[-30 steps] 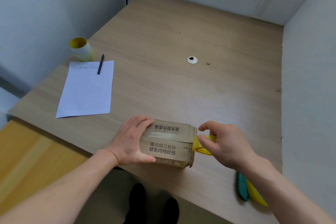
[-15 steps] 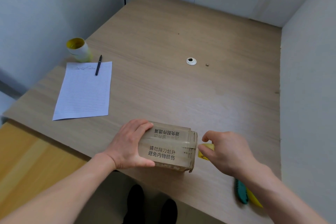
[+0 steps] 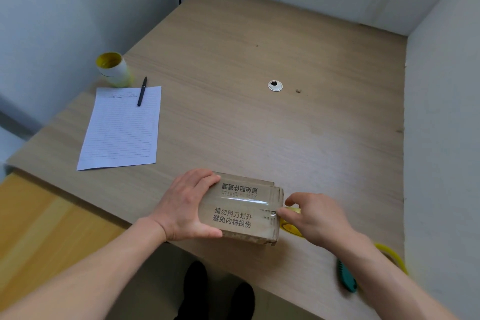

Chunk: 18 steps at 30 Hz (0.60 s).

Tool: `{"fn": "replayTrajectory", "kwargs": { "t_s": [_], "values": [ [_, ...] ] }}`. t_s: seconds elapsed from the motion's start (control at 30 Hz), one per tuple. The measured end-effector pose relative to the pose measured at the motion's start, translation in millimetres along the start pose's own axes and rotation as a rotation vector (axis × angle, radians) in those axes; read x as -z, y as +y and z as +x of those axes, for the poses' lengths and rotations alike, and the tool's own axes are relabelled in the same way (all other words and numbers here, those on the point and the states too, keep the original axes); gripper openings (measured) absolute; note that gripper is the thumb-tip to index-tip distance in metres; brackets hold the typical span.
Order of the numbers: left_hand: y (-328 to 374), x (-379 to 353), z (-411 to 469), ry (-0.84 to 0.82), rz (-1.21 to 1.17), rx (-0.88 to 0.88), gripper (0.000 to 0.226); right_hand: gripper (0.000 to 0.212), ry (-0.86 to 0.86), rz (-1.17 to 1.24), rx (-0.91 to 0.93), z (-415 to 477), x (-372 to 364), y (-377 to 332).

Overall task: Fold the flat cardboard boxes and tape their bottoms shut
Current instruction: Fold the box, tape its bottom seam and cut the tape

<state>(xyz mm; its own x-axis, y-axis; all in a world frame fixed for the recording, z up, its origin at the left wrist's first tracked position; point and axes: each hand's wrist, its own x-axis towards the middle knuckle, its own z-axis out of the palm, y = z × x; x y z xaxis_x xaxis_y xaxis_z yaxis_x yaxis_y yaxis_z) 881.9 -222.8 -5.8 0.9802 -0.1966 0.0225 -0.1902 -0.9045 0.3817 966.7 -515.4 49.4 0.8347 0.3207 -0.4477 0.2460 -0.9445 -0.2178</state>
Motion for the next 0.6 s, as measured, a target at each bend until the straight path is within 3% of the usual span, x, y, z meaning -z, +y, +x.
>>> {"fn": "replayTrajectory", "kwargs": {
  "t_s": [0.17, 0.27, 0.33, 0.47, 0.6],
  "values": [
    [44, 0, -4, -0.251, 0.324, 0.17, 0.116, 0.056, -0.047, 0.046, -0.036, 4, -2, -1],
    [98, -13, -4, -0.346, 0.289, 0.28, 0.102, 0.056, -0.076, 0.063, -0.039, 3, -1, -3],
    [121, -23, -2, -0.303, 0.241, 0.293, 0.096, 0.06, -0.092, 0.064, -0.031, 1, 1, -4],
    [112, -28, -1, -0.296, 0.23, 0.139, 0.078, 0.066, -0.119, 0.132, -0.037, 2, -2, -5],
    [63, -11, 8, -0.283, 0.355, -0.031, 0.073, 0.045, -0.129, 0.393, -0.083, 2, -18, -20]
  ]
}}
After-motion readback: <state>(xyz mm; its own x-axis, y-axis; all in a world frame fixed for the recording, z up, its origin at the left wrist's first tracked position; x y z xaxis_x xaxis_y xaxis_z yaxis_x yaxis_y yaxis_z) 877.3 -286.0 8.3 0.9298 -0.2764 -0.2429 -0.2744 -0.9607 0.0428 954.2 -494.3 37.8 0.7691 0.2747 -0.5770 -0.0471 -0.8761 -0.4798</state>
